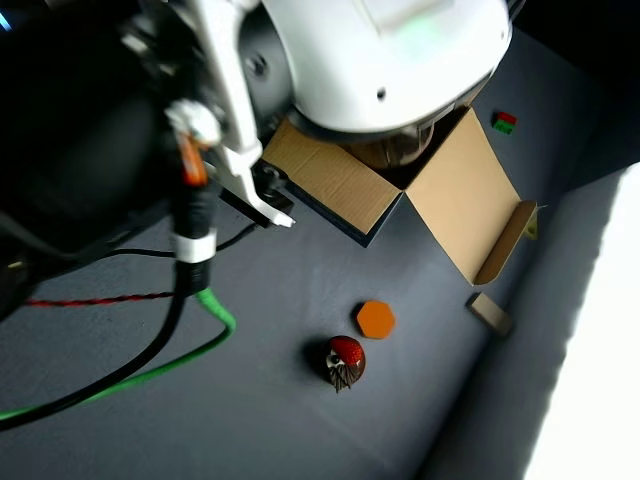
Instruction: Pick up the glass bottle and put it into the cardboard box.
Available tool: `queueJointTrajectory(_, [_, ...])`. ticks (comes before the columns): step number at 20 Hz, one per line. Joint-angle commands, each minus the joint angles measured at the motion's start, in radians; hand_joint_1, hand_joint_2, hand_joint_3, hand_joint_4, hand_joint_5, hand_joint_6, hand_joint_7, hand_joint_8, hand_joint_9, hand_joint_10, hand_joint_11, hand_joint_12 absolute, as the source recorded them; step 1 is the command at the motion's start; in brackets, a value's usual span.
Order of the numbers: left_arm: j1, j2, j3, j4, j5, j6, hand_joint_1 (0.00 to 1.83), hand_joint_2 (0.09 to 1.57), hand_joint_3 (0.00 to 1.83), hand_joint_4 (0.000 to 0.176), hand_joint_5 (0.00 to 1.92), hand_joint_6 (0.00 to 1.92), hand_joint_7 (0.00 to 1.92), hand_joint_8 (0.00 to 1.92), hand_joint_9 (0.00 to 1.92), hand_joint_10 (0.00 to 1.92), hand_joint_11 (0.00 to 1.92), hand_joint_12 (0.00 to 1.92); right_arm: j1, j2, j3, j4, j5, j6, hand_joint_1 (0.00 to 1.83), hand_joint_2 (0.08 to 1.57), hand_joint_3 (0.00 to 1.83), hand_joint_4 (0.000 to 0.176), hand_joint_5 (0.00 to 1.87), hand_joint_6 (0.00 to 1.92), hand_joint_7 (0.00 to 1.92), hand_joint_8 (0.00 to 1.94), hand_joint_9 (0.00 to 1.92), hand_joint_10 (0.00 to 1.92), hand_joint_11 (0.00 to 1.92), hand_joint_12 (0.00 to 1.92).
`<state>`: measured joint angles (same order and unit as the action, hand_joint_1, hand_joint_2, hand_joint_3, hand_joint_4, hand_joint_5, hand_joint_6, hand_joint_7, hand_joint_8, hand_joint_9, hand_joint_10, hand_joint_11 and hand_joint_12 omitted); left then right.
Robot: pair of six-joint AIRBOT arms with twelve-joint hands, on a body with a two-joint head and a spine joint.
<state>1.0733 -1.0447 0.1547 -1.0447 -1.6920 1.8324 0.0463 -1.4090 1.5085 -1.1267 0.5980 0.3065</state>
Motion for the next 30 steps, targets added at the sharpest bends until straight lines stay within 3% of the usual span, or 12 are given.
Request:
queueJointTrajectory(1, [-0.002,-0.003,0.003,0.093,-0.072,-0.01,0.17,1.22,0.0,0.0,0.15,0.01,0.12,0.0,0.1,0.0,0.0,0.51,0.01,0.008,-0.001,0.102,0.021,-0.009,1.23,1.23,0.0,0.0,0.76,1.26,1.02,1.11,1.01,1.29,0.83,1.73])
queueJointTrajectory(9, [0.009,-0.002,0.012,0.12,-0.072,-0.034,0.13,1.23,0.0,0.0,0.14,0.0,0.11,0.0,0.1,0.0,0.0,0.56,-0.032,0.008,-0.046,0.102,0.146,-0.073,1.23,1.25,0.0,0.0,0.73,1.29,1.0,1.16,0.99,1.34,0.8,1.77])
queueJointTrajectory(12, [0.012,-0.001,0.01,0.12,-0.072,-0.035,0.11,1.24,0.0,0.0,0.14,0.0,0.1,0.0,0.09,0.0,0.0,0.49,-0.036,0.008,-0.069,0.111,0.111,-0.13,1.22,1.25,0.0,0.0,0.73,1.3,1.0,1.16,0.98,1.34,0.81,1.78])
queueJointTrajectory(15, [0.014,-0.001,0.007,0.119,-0.072,-0.035,0.1,1.24,0.0,0.0,0.14,0.0,0.11,0.0,0.09,0.0,0.0,0.46,-0.047,0.01,-0.108,0.188,0.031,-0.264,1.22,1.26,0.0,0.0,0.73,1.3,1.0,1.17,0.98,1.35,0.81,1.78])
queueJointTrajectory(19, [0.019,0.0,-0.001,0.113,-0.072,-0.035,0.11,1.23,0.0,0.0,0.15,0.0,0.11,0.0,0.11,0.0,0.0,0.59,-0.055,0.018,-0.165,0.329,-0.078,-0.394,1.23,1.26,0.0,0.0,0.73,1.29,1.0,1.17,0.98,1.35,0.81,1.77])
queueJointTrajectory(23, [0.019,0.001,-0.005,0.107,-0.072,-0.035,0.08,1.24,0.0,0.0,0.13,0.0,0.1,0.0,0.1,0.0,0.0,0.53,-0.052,0.028,-0.218,0.327,-0.139,-0.405,1.22,1.24,0.0,0.0,0.78,1.27,1.02,1.07,1.02,1.27,0.85,1.72])
queueJointTrajectory(28, [0.019,0.002,-0.007,0.104,-0.072,-0.037,0.09,1.25,0.0,0.0,0.13,0.0,0.11,0.0,0.09,0.0,0.0,0.44,-0.062,-0.006,-0.217,0.316,-0.162,-0.405,1.25,1.21,0.0,0.0,0.85,1.12,1.09,1.01,1.11,1.19,0.91,1.66])
queueJointTrajectory(30, [0.019,0.002,-0.007,0.104,-0.072,-0.039,0.1,1.24,0.0,0.0,0.11,0.0,0.1,0.0,0.08,0.0,0.0,0.38,-0.073,-0.031,-0.209,0.316,-0.191,-0.409,1.24,1.21,0.0,0.0,0.81,1.19,1.06,1.04,1.11,1.19,0.92,1.62])
